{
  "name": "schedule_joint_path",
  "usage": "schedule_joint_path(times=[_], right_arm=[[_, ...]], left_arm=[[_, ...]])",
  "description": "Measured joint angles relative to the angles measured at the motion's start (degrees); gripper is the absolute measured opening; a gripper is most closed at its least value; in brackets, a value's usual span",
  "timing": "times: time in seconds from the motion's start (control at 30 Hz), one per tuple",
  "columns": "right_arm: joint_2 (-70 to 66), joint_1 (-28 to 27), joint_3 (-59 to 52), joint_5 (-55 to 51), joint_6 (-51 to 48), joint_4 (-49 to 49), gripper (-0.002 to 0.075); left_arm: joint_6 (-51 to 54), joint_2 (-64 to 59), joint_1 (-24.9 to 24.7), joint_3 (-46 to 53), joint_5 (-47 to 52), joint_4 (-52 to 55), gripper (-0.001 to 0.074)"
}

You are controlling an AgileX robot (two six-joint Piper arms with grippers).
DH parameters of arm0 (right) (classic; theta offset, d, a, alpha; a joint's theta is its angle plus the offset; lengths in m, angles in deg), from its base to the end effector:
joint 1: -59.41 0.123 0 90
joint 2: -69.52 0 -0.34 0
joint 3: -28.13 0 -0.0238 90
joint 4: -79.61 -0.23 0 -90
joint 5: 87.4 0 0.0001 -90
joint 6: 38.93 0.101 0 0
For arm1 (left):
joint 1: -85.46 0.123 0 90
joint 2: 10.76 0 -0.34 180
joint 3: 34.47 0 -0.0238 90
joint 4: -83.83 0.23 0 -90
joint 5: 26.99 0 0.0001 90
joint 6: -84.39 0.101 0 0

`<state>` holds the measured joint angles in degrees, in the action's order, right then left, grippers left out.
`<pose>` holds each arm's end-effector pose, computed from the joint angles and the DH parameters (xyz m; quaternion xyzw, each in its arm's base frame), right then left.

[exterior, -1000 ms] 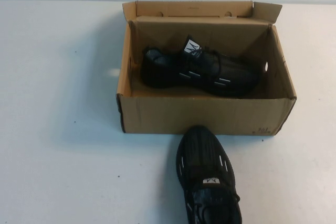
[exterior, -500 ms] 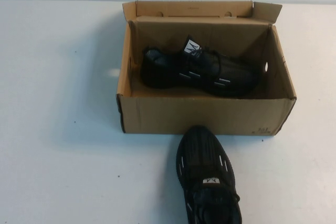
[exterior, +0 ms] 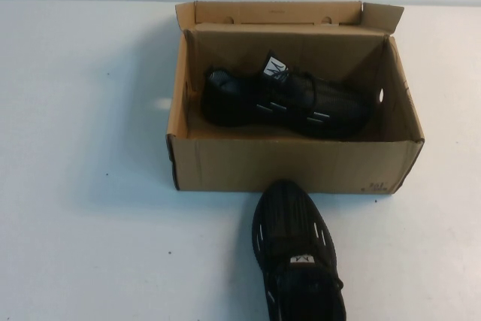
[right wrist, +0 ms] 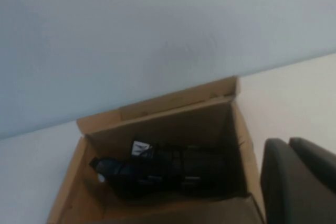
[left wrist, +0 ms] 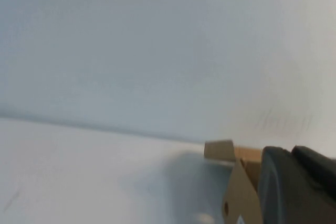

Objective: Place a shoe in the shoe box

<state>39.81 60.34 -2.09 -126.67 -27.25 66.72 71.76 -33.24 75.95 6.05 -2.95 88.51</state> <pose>-0.0095 0.0141 0.4125 0.0909 0.7515 0.1805 0.6280 -0.0184 0.0065 0.3839 -0.0051 0.6881 -0.1013 0.7184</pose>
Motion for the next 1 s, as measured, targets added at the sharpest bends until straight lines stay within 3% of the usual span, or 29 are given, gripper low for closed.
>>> schedule_joint_path(times=[0.13,0.37,0.7,0.83,1.0], right_arm=[[-0.23,0.00,-1.86,-0.65,-0.89,-6.59,-0.0016],[-5.90,1.81,-0.91,-6.45,-18.51,-17.83,-0.0016],[-32.44,2.19,9.37,-24.55,-25.28,-16.96,-0.0016],[-37.13,6.51,9.37,-21.87,-26.22,-16.74,-0.0016],[-37.34,17.60,9.72,-18.20,-21.27,-11.63,-0.0016]], left_arm=[[0.27,-0.98,0.00,0.00,5.86,-0.48,-0.0001],[2.04,-1.71,0.00,0.00,12.85,-0.87,-0.0001],[7.95,-7.32,0.00,-0.35,23.46,-6.58,-0.0001],[11.69,-13.16,0.00,-2.26,31.62,-10.18,-0.0001],[12.63,-18.78,0.00,-4.29,34.48,-11.51,-0.0001]])
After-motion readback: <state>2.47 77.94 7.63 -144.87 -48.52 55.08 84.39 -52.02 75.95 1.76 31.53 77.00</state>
